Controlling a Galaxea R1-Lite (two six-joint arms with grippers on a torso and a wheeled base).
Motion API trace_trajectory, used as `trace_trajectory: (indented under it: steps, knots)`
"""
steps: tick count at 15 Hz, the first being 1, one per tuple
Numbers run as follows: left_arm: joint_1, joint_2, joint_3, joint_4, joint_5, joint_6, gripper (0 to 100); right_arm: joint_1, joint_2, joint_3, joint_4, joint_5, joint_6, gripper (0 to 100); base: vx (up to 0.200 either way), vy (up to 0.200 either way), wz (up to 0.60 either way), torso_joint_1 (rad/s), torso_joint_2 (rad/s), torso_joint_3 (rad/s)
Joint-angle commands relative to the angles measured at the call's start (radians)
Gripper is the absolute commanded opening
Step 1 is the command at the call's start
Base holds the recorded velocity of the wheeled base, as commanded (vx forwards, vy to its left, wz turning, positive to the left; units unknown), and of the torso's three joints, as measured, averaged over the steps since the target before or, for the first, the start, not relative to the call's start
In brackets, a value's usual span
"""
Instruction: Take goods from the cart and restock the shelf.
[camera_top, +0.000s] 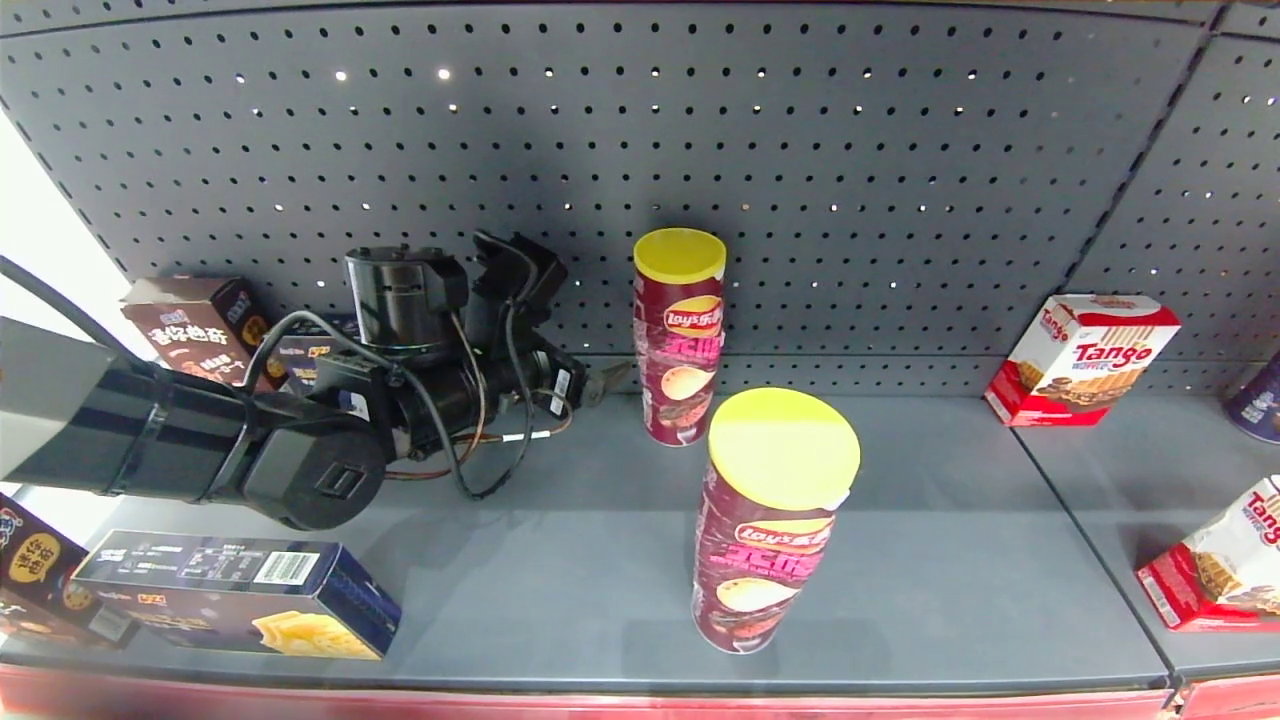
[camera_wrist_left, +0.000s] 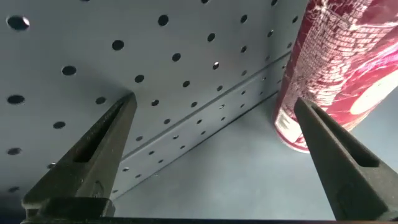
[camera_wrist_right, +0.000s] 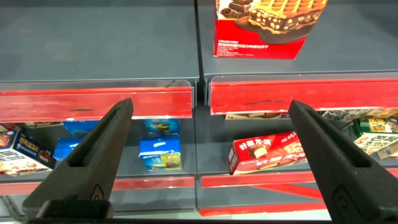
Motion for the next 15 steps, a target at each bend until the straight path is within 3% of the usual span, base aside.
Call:
trace_trajectory:
  steps: [1, 9, 15]
  knots:
    - [-0.006, 0.007, -0.008, -0.004, 0.001, 0.007, 100, 0.001, 0.002, 0.0, 0.0, 0.0, 0.0, 100, 0.0, 0.0, 0.0, 0.0, 0.0, 0.0]
    - [-0.072, 0.045, -0.051, -0.004, 0.022, 0.009, 100, 0.001, 0.002, 0.0, 0.0, 0.0, 0.0, 100, 0.0, 0.0, 0.0, 0.0, 0.0, 0.0]
    - [-0.072, 0.039, -0.024, -0.015, 0.037, 0.01, 100, 0.001, 0.002, 0.0, 0.0, 0.0, 0.0, 100, 0.0, 0.0, 0.0, 0.0, 0.0, 0.0]
